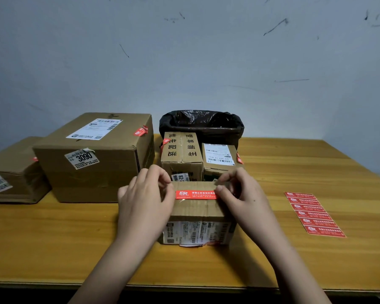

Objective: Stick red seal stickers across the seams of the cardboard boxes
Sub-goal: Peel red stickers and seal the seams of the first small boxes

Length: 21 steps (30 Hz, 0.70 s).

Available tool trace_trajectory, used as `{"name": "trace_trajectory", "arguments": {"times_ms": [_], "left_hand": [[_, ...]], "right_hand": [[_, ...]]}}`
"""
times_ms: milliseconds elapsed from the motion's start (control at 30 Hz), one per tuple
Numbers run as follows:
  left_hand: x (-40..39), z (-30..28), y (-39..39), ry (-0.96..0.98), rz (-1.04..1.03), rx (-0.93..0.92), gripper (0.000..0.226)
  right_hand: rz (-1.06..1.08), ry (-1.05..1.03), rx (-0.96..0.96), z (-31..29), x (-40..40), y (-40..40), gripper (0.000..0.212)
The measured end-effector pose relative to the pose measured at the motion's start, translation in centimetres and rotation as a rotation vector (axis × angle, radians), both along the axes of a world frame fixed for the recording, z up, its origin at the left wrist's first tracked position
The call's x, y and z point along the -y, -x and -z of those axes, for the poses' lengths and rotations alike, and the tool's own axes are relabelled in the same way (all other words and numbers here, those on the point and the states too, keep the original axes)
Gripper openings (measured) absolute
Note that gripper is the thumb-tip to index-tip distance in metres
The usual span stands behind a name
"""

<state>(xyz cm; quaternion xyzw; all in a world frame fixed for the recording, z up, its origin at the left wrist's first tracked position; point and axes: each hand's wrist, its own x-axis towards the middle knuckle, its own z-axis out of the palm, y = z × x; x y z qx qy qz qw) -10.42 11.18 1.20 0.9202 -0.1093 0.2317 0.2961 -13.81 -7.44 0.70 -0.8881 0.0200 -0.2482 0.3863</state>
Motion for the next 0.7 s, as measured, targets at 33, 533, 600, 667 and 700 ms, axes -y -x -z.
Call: {"name": "trace_trajectory", "arguments": {"times_ms": [33, 533, 600, 667, 700], "left_hand": [[-0.1, 0.2, 0.1, -0.006, 0.005, 0.054, 0.003], [-0.7, 3.4, 1.8, -0.389, 0.467, 0.332, 0.050], [-0.8, 3.4, 1.7, -0.373, 0.474, 0.313, 0.050], [-1.0, 3.2, 1.7, -0.331, 0.468, 0.297, 0.049], [-1.1, 3.2, 1.6, -0.316, 0.462, 0.297, 0.048]], "right_hand": [[0.025, 0.036, 0.048, 0.2, 0.1, 0.1, 0.003], [-0.138, 0.784, 0.240, 3.1, -0.2, 2.6, 0.053], [-0.132, 0.786, 0.240, 3.2, 0.0, 2.5, 0.053], [-0.111, 0.752, 0.251, 3.2, 0.5, 2.5, 0.053], [-0.095, 0.737, 0.261, 3.2, 0.6, 2.5, 0.052]]}}
